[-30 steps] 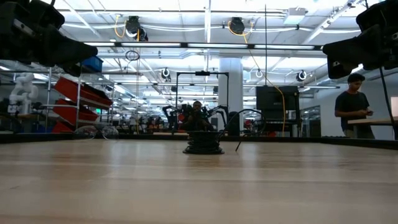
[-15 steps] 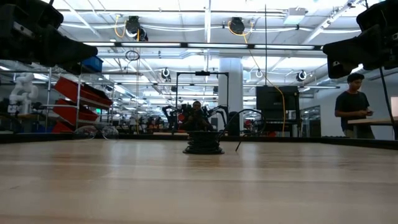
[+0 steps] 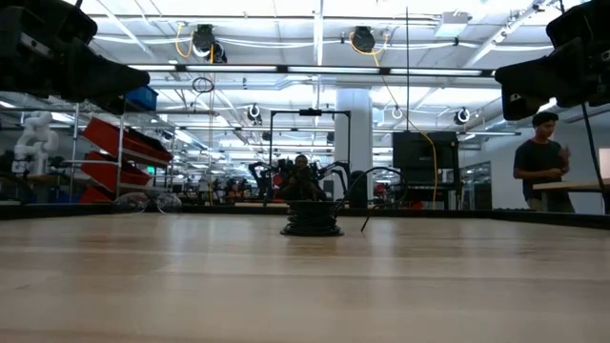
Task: Coil cords
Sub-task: Return to Home Position
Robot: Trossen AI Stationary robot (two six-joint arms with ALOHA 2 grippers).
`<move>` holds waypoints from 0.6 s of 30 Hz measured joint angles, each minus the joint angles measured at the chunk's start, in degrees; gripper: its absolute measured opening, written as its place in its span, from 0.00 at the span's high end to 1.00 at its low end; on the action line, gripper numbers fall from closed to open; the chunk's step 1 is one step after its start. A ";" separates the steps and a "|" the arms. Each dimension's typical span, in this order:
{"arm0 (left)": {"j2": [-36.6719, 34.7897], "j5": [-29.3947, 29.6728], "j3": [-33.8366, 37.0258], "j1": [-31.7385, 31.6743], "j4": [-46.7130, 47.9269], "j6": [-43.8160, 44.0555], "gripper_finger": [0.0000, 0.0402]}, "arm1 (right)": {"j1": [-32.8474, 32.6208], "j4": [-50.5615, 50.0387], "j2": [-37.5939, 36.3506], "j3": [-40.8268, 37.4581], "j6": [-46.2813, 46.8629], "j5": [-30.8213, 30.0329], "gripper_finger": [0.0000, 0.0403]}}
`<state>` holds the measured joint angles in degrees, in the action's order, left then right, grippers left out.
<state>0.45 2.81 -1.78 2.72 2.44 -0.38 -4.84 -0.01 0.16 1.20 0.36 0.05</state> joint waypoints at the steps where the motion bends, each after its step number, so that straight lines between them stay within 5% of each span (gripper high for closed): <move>1: 0.00 0.00 0.00 0.00 0.00 0.00 0.97 | 0.00 0.00 0.00 0.01 0.05 0.01 1.00; 18: 0.01 0.00 0.02 0.00 -0.11 0.04 0.97 | 0.00 -0.02 0.00 0.01 0.63 0.07 1.00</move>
<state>0.46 2.81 -1.76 2.72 2.33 -0.34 -4.84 -0.03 0.17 1.21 0.99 0.12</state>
